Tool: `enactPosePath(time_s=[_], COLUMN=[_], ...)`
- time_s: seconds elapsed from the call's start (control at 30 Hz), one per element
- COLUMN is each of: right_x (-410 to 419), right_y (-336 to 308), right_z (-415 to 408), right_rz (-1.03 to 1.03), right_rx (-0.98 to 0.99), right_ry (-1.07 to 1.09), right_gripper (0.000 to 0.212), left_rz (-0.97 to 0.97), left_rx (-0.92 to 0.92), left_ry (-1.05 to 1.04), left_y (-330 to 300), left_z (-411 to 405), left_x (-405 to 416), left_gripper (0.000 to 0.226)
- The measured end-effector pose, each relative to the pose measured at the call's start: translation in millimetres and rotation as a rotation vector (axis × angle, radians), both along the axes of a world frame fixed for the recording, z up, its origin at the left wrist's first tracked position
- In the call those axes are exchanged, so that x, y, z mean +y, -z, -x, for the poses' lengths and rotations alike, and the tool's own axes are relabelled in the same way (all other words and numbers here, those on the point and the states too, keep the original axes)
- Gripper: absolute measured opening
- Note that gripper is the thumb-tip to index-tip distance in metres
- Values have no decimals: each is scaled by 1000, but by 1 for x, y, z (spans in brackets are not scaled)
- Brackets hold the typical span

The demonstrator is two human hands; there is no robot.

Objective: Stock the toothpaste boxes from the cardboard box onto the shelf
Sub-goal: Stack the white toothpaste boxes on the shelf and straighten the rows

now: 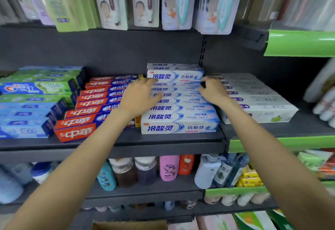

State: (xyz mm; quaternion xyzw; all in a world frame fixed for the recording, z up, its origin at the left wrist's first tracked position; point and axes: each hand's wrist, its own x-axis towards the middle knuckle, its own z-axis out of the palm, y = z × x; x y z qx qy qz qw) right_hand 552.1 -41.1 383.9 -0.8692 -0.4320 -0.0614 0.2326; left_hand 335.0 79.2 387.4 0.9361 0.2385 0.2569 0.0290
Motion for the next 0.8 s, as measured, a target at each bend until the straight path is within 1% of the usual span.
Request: enactPosePath(time_s=[0.1, 0.23, 0.27, 0.4, 0.53, 0.6, 0.7, 0.8], right_x=[5, 16, 18, 20, 21, 22, 20, 20], right_y=[2, 4, 6, 11, 7, 6, 6, 6], right_z=[4, -1, -2, -5, -7, -8, -7, -7], right_rz=[91, 127, 124, 85, 81, 87, 85, 71], right_rx=[108, 168, 169, 162, 225, 225, 203, 178], right_ry=[-77, -127, -126, -127, -117, -114, -115, -116], right_gripper=[38, 43, 43, 43, 48, 51, 59, 63], left_rz=[66, 178, 205, 299, 355, 374, 357, 354], left_rx=[119, 277, 293, 225, 153, 165, 205, 197], left_ry=[-96, -79, -70, -65, -96, -113, -90, -84], left_y=[-1, 0, 2, 8, 8, 9, 11, 11], left_z=[-19, -33, -35, -39, -42, -44, -47, -48], left_x=[19, 36, 37, 38, 42, 46, 50, 52], left_gripper=[67, 83, 85, 86, 94, 95, 90, 89])
